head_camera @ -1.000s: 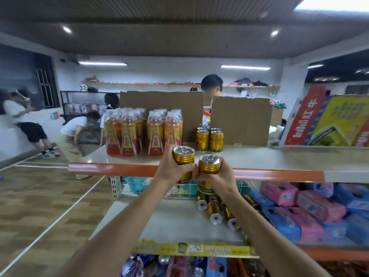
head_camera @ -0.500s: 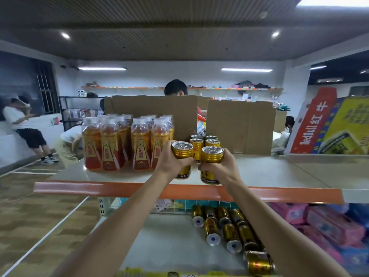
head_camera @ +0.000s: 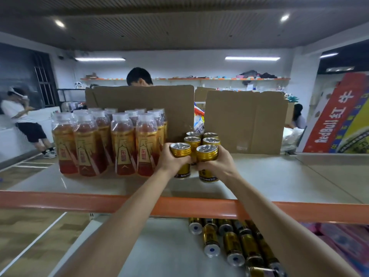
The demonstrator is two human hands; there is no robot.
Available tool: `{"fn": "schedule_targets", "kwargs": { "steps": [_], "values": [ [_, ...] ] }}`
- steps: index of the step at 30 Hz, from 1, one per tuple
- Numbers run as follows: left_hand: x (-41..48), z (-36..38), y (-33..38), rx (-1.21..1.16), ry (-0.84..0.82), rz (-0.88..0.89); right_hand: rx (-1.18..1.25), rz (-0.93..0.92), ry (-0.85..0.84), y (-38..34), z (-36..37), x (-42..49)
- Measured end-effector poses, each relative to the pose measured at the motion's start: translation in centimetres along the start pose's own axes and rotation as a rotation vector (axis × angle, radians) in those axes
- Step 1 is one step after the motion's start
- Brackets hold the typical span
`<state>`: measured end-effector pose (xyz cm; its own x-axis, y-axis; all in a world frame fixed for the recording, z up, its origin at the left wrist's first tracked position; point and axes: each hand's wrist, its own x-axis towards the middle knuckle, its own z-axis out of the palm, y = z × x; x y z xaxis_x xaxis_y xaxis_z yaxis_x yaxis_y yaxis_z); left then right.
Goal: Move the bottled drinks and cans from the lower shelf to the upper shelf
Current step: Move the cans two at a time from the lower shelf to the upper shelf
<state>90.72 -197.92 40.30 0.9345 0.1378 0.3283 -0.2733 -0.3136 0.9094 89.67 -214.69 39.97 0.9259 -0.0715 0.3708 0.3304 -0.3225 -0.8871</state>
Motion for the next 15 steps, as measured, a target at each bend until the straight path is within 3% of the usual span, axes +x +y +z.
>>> {"fn": "schedule_targets", "kwargs": {
  "steps": [15],
  "values": [
    [1.5,2.0,-1.2,-0.098,-0.121,-0.019,0.060,-0.036,0.058,2.1,-0.6,0.5]
  ]
}}
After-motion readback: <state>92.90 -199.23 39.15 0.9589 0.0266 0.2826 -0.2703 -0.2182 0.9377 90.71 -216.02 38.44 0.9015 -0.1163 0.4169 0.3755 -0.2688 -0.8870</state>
